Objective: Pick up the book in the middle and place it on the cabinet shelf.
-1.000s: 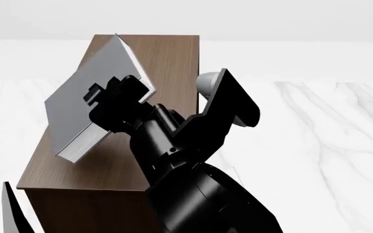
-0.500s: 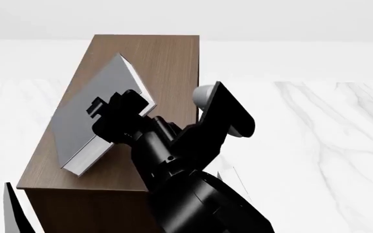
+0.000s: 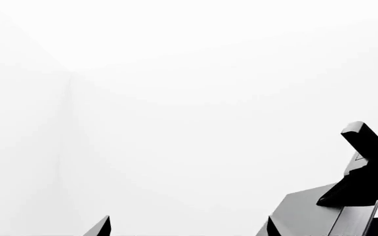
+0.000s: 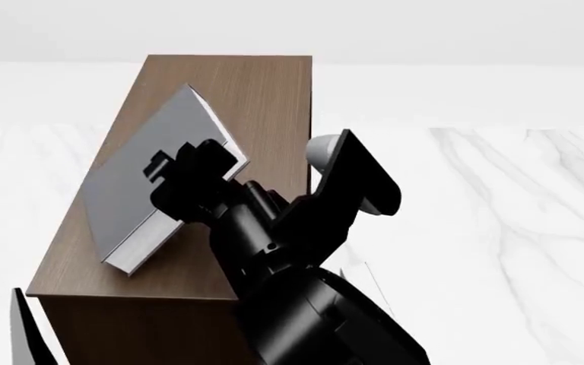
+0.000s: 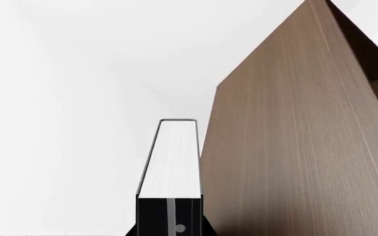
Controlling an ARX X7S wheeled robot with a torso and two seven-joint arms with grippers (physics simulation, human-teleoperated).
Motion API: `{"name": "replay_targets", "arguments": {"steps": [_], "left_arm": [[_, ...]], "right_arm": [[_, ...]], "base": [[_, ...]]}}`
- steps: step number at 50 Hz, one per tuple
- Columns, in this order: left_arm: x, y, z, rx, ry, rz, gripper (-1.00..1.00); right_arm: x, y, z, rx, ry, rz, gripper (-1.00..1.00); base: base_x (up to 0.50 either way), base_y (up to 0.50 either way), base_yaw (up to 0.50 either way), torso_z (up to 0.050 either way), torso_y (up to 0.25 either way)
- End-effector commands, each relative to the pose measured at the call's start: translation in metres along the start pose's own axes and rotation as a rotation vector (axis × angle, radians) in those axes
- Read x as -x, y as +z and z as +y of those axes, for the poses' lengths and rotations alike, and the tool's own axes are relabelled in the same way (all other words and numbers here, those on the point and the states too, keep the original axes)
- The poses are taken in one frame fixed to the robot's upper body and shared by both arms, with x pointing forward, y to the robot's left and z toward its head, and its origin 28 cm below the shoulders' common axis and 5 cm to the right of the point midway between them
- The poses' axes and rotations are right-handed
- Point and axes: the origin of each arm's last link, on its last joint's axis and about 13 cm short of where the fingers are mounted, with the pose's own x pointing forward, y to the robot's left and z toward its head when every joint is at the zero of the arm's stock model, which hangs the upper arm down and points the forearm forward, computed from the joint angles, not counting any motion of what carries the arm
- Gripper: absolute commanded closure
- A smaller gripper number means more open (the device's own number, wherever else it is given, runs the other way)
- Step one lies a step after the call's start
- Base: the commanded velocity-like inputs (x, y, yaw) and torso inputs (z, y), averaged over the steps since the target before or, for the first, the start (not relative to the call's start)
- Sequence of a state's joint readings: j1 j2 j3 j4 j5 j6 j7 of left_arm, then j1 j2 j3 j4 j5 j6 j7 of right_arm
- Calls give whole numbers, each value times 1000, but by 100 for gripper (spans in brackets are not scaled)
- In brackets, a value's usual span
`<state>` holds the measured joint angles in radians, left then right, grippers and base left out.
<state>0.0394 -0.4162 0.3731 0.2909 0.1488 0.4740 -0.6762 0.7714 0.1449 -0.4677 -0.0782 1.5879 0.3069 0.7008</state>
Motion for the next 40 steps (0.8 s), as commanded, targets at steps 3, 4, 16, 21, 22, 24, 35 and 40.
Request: {"name": "replay_targets", "arguments": {"steps": [3, 4, 16, 21, 22, 24, 35, 40], "left_arm": [[-2, -1, 0, -11, -3, -8, -100], [-2, -1, 0, -12, -3, -7, -100], [-3, -1, 0, -13, 2, -7, -100], [-3, -1, 0, -13, 2, -6, -100], [-3, -1, 0, -14, 3, -7, -100], [-3, -1, 0, -14, 3, -7, -100], [-3, -1, 0, -13, 0, -6, -100], [-3, -1, 0, -14, -2, -6, -100]], "right_arm": [[-5, -4, -18, -9, -18, -6, -100], [-5, -4, -18, -4, -22, -7, -100], [-9, -1, -27, 44, -50, -52, -100], [-10, -1, -30, 54, -58, -60, -100], [-10, -2, -30, 58, -59, -61, -100], [-11, -2, -31, 62, -60, -62, -100], [-16, 12, -41, 79, -129, -164, -100], [-19, 22, -49, 101, -188, -241, -100]], "base": [[9, 0, 3, 0, 0], [0, 0, 0, 0, 0], [0, 0, 0, 0, 0], [0, 0, 0, 0, 0], [0, 0, 0, 0, 0], [0, 0, 0, 0, 0], [0, 0, 0, -2, 0], [0, 0, 0, -2, 0]]}}
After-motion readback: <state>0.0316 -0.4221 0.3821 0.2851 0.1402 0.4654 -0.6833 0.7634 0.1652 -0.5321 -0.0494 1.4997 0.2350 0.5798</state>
